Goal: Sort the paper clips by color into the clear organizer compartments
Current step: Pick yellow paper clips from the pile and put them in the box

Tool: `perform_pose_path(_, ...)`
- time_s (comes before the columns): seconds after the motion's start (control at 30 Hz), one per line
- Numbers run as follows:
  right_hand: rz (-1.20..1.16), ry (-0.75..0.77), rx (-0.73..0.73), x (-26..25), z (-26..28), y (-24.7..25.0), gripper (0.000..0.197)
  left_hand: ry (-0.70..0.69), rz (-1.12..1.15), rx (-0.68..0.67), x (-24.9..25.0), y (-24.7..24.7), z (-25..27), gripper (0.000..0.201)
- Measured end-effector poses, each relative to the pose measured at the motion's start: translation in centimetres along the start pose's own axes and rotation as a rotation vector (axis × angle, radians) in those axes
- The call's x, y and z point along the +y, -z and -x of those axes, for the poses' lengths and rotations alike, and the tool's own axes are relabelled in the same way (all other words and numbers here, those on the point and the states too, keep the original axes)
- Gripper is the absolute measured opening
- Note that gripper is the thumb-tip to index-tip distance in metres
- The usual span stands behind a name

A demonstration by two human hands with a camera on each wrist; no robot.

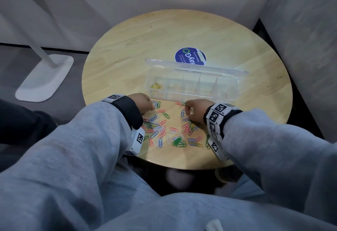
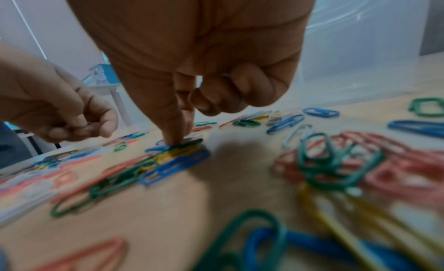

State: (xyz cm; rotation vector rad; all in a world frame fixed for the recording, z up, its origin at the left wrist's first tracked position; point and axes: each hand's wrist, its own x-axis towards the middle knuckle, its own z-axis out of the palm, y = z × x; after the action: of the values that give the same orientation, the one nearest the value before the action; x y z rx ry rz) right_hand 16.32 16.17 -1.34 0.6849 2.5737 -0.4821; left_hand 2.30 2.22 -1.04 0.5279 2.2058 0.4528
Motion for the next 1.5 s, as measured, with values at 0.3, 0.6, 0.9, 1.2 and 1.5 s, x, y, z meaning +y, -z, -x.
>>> perform_pose_path(0.3, -0.021, -0.092, -0.123, -0.2, -0.1, 0.5, 0.02, -0.017, -0.406, -0.022, 0.4, -0.3, 0.1, 0.007)
perform_pose_path(0.6, -0.896, -0.145, -0.123, 0.4, 0.5, 0.8, 0.026, -0.004, -0.263, -0.03, 0.3, -0.2, 0.3, 0.007)
perform_pose_path(0.9, -1.251, -0.184, -0.245, -1.2, 0.6, 0.3, 0.028, -0.038, 0.572, -0.167, -0.5, 1.8, 1.3, 0.037)
perform_pose_path(1.2, -0.37, 0.098, -0.175, -3.8, 1.3, -0.6, 0.012, -0.069, 0.359, -0.114, 0.0, 1.3, 1.1, 0.023)
perform_pose_path(1.5, 0.011, 0.201, -0.178, -4.6, 1.2, -0.9, 0.01, -0.258, -0.486, -0.028, 1.5, -0.1, 1.4, 0.028)
